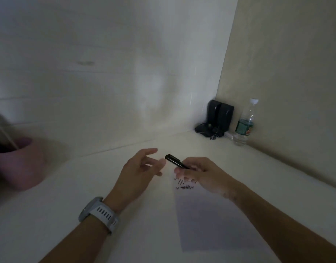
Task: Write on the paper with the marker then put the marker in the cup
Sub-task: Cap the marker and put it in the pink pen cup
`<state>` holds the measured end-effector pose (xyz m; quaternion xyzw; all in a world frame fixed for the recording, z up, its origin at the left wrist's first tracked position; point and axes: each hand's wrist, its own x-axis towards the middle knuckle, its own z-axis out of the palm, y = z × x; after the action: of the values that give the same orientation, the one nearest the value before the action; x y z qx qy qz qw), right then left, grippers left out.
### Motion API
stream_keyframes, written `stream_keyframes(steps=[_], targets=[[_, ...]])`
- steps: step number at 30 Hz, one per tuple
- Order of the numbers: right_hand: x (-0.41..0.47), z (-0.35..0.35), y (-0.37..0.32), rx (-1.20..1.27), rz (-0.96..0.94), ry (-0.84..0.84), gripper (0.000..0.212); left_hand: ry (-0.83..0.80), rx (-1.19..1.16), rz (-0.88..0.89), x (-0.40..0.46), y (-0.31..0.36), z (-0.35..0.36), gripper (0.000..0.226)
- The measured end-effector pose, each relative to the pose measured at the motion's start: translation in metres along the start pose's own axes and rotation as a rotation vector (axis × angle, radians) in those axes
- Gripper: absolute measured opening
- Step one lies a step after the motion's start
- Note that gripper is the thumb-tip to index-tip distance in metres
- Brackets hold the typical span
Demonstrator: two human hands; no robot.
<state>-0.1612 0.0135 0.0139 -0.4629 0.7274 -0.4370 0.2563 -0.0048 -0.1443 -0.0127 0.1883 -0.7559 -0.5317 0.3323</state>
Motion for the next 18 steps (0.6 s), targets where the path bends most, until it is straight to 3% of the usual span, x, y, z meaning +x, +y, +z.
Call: stream_keyframes(steps=[3,9,13,18], targets=[[-0.004,0.049,-0.04,-0.046,-0.073,0.116,0.022,0.163,0.168,-0.002,-0.027,0.012,-0.056,0.016],[0.005,0.187,-0.108,0.194,-0.16,0.04,0.024,0.361,0.549,-0.058,-0.101,-0.003,-0.16,0.014],[0.033,0.241,-0.148,0.222,-0.304,0.227,0.021,0.388,0.804,-0.043,-0.132,-0.029,-0.203,0.018],[0.073,0.268,-0.2,0.19,-0.549,0.453,0.048,0.244,1.068,-0.016,-0.138,-0.069,-0.225,0.034]])
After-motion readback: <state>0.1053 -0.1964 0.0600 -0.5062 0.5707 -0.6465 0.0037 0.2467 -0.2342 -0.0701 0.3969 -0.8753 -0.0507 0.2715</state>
